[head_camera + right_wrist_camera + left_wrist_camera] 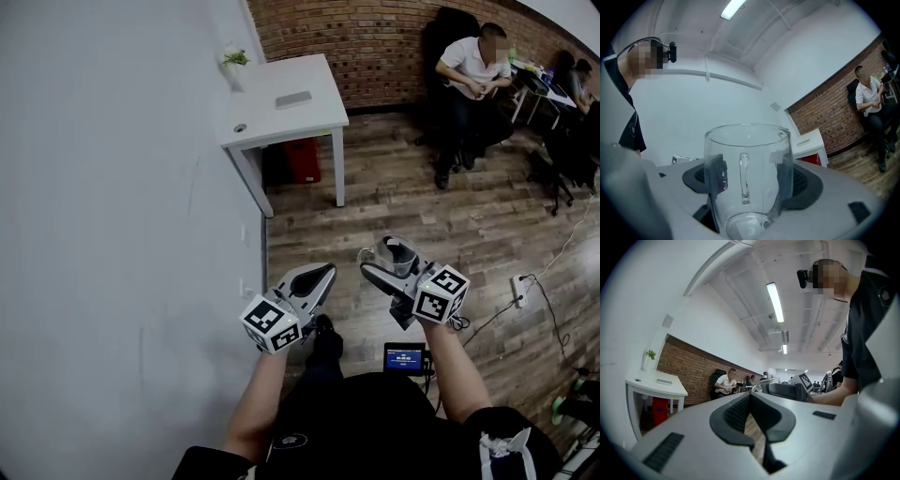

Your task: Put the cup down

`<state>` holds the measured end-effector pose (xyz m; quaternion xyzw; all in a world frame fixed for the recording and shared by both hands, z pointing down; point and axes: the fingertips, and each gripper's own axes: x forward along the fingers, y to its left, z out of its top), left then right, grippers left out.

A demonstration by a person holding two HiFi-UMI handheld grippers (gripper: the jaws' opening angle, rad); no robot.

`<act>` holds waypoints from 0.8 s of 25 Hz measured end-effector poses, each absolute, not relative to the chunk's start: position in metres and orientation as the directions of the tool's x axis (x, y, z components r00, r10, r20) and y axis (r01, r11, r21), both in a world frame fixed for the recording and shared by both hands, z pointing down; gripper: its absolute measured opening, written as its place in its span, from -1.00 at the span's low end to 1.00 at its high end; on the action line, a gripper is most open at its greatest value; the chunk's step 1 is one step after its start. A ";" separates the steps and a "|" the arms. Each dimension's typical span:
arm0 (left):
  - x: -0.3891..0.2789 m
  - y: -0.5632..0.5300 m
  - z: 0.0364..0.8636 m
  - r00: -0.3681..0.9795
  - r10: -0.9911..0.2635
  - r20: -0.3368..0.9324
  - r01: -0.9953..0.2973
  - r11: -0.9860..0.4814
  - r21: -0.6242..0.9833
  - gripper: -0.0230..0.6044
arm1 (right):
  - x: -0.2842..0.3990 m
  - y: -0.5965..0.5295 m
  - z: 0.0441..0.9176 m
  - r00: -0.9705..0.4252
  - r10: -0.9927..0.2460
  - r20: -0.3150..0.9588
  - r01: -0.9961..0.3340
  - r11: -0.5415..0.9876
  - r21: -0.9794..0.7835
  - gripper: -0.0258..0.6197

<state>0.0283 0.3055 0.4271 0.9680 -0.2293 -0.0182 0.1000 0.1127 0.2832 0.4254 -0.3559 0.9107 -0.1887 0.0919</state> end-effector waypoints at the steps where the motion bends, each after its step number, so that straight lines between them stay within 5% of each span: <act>1: 0.026 0.286 0.428 0.897 -0.443 0.009 -0.435 -0.877 0.204 -0.90 | 0.111 0.264 0.424 -0.725 -0.688 -0.033 -0.618 0.670 -0.411 0.35; 7: -0.011 0.142 0.411 0.915 -0.402 -0.006 -0.394 -0.899 0.191 -0.90 | 0.067 0.111 0.396 -0.702 -0.709 -0.060 -0.621 0.652 -0.434 0.35; 20: -0.039 0.050 0.424 0.884 -0.465 -0.048 -0.439 -0.862 0.254 -0.90 | 0.042 0.011 0.410 -0.739 -0.672 -0.047 -0.580 0.670 -0.465 0.35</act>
